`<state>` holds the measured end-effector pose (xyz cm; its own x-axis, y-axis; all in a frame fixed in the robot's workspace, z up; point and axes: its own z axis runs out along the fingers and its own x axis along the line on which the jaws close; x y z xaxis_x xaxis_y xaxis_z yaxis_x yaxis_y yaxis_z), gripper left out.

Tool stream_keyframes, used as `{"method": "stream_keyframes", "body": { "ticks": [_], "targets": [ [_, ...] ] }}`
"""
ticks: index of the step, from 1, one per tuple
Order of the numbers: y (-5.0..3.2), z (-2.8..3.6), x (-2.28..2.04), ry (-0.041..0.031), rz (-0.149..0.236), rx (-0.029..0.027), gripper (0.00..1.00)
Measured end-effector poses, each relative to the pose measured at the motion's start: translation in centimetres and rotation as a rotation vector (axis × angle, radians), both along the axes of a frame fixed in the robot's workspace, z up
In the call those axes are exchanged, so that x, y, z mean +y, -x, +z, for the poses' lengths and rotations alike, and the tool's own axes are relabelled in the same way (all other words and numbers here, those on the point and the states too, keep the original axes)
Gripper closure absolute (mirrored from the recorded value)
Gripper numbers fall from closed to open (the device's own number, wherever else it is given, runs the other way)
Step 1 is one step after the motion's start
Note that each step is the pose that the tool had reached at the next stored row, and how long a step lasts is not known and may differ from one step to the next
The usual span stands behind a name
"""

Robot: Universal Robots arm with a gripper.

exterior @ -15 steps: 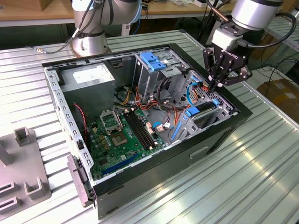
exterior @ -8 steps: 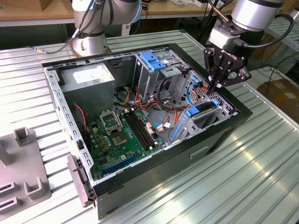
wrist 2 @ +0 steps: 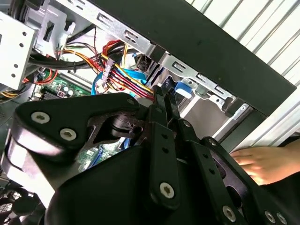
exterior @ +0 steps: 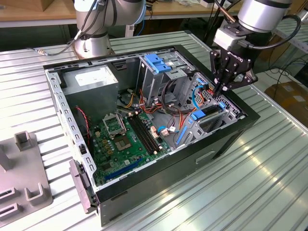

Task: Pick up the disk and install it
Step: 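Insert the first disk wire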

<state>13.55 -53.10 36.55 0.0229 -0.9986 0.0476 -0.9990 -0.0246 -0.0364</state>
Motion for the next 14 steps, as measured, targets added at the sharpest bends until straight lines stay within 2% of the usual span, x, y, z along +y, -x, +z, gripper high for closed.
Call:
{"method": "stream_keyframes", "body": {
  "ticks": [1, 7, 9, 10, 11, 14],
  "targets": [
    [0.26, -0.01, 0.00, 0.0000, -0.003, 0.0000, 0.83],
    [0.40, -0.16, -0.03, 0.0001, -0.045, 0.0000, 0.83],
    [0.46, -0.46, -0.57, -0.0002, -0.048, 0.0001, 0.83],
    [0.46, -0.60, -0.66, -0.0014, -0.048, 0.0001, 0.83],
    [0.48, -0.68, -0.72, -0.0035, -0.048, 0.0001, 0.83],
    [0.72, -0.86, -1.22, -0.0195, -0.047, 0.0005, 0.83]
  ]
}}
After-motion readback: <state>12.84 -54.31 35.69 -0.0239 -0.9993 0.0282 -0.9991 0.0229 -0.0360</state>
